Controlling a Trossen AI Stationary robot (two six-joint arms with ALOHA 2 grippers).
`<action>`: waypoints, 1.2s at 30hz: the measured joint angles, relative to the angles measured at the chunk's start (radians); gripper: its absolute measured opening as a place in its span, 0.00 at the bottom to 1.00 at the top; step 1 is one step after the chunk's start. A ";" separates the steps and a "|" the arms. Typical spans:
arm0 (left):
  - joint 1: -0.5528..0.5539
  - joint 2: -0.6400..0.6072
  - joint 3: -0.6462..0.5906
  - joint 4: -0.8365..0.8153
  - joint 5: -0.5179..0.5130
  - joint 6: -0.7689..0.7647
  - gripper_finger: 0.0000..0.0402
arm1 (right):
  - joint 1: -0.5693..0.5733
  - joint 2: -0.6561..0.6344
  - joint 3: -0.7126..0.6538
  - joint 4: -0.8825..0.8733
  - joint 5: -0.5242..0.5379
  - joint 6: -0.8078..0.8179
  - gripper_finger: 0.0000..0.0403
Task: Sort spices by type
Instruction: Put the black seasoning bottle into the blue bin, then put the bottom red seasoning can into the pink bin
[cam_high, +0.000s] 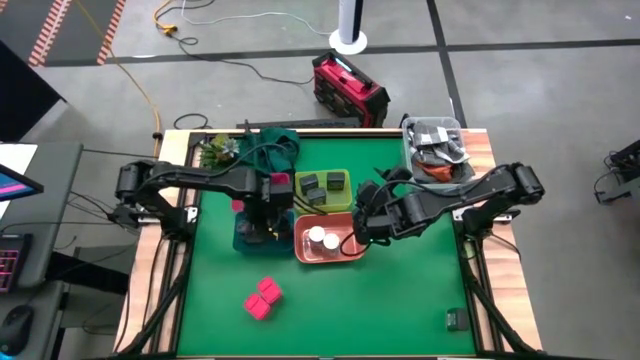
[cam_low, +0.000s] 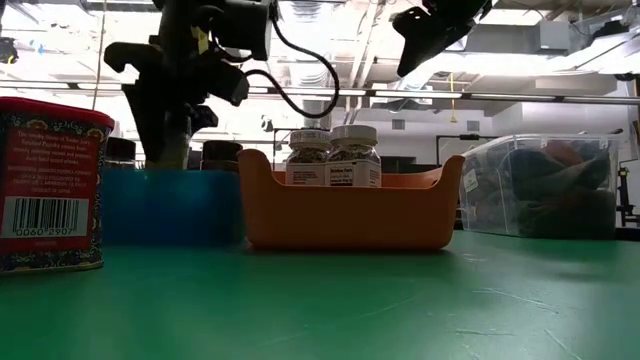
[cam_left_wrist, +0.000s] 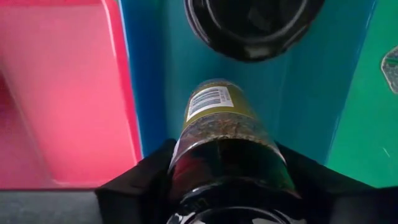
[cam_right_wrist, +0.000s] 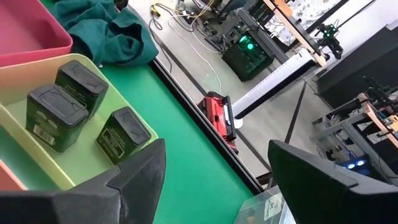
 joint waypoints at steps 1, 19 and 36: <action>0.000 0.000 0.000 0.005 -0.001 0.000 0.53 | 0.003 0.000 0.000 -0.005 0.000 0.003 0.79; -0.039 -0.057 0.106 -0.083 -0.196 0.000 0.73 | 0.002 0.000 0.000 -0.045 0.001 0.046 0.79; -0.631 -0.160 0.179 0.012 -0.308 -0.347 0.73 | -0.007 0.000 0.000 -0.045 0.001 0.047 0.79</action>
